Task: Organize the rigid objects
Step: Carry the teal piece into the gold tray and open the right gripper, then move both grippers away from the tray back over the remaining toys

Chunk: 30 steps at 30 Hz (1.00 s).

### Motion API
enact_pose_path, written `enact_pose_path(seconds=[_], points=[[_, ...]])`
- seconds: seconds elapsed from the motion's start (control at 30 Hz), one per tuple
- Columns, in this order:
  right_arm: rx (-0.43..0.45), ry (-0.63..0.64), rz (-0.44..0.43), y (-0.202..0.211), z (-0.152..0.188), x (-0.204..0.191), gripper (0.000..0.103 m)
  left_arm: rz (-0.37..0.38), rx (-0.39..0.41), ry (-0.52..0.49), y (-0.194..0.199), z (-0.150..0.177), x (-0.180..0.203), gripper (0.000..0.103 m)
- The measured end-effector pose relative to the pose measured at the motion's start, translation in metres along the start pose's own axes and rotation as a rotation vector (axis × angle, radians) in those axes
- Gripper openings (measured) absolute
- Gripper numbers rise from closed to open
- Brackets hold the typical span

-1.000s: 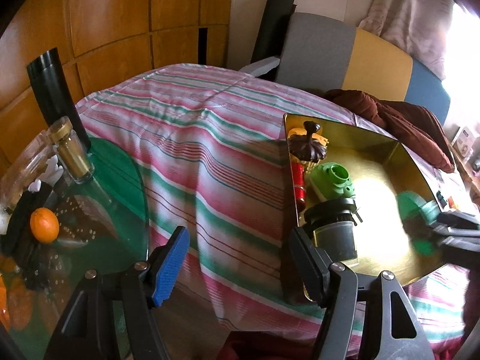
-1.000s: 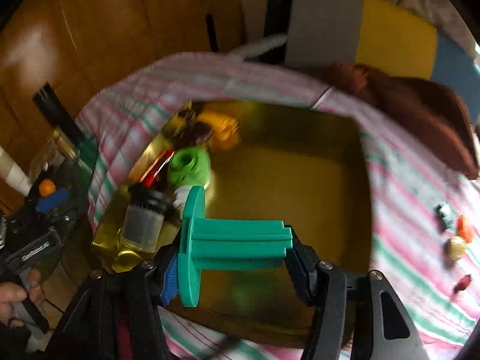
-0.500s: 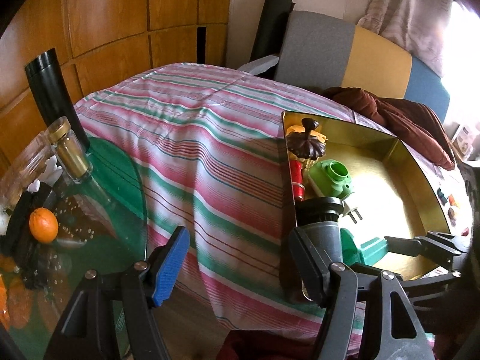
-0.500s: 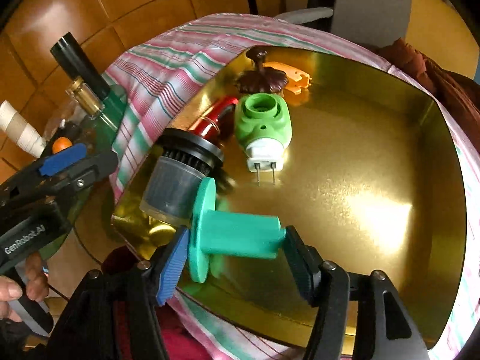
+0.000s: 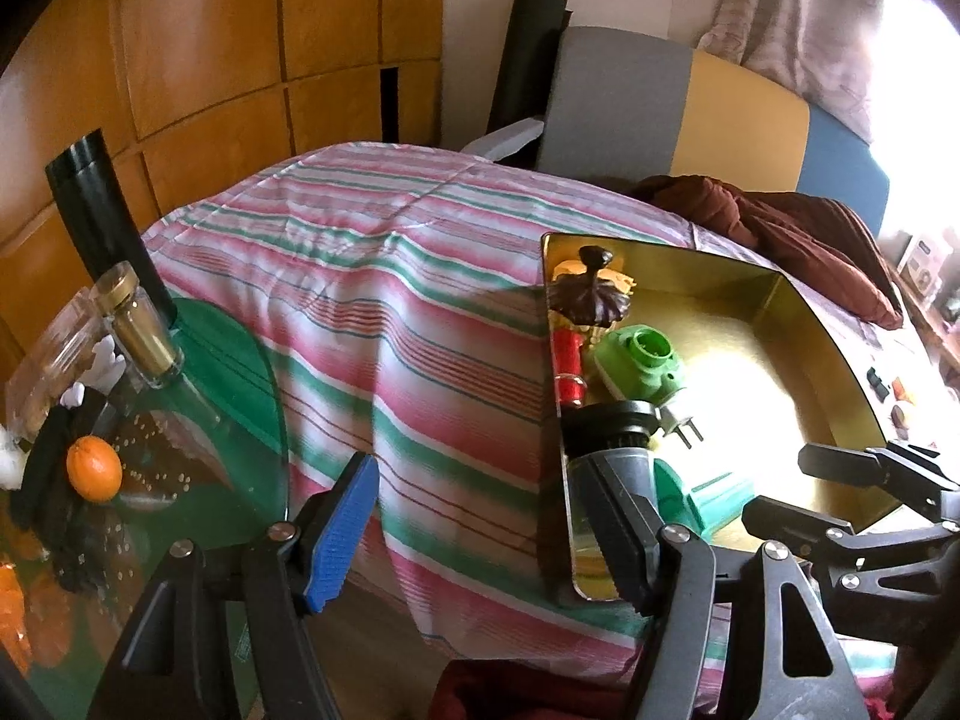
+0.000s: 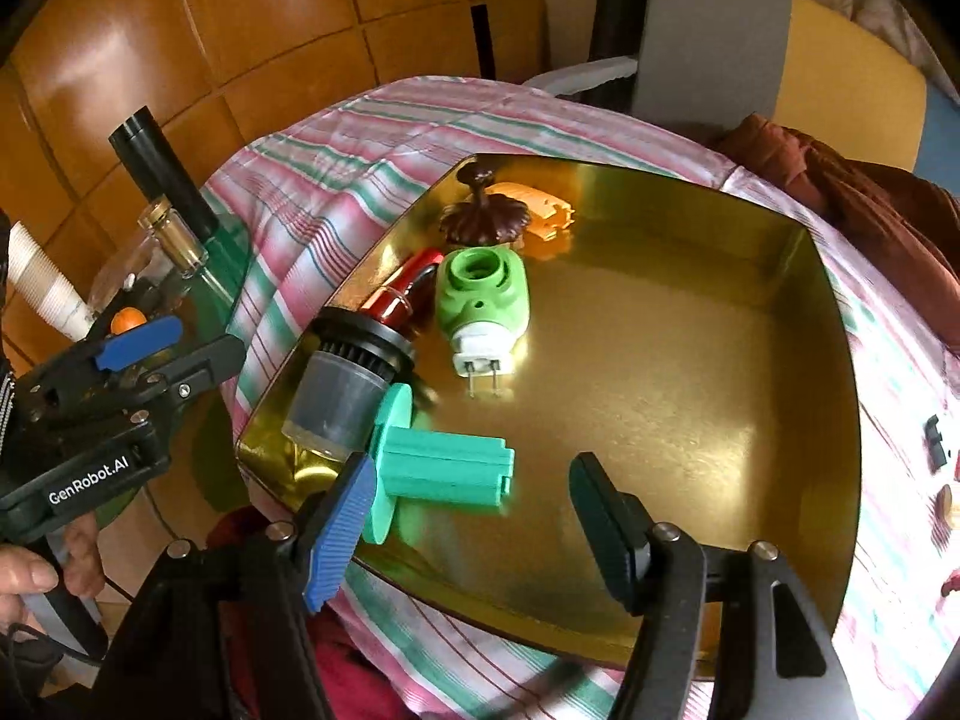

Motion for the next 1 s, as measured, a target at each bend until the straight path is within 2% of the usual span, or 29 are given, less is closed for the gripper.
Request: enact_pose_path(seconds=[0.33,0.57,0.73,0.83,1.0], points=[[0.101,-0.011,0.062,0.029,0.004,0.014,0.071,0.02,0.016,-0.045,0.008,-0.002,0.017,0.07],[0.156,-0.052,0.121,0.053,0.011,0.041,0.073,0.022,0.02,-0.068,0.011,-0.001,0.026,0.07],[0.172,-0.105,0.185,0.074,0.021,0.081,0.073,0.03,0.009,-0.086,0.011,-0.003,0.037,0.07],[0.155,-0.1,0.272,0.089,0.029,0.113,0.073,0.037,0.028,-0.113,0.013,-0.009,0.049,0.07],[0.152,-0.196,0.412,0.118,0.054,0.18,0.073,0.063,0.041,-0.148,0.016,-0.011,0.071,0.07]])
Point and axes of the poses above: each gripper's, at about its wrist camera, not at the fingertips, and y roughly against the way its jaws point, x to its right, z to its underside, the point moved 3 cm from there along -y, roughly the way its jaws point, and after that the axes turned 5 degrees about y, right-handed, at the moved point
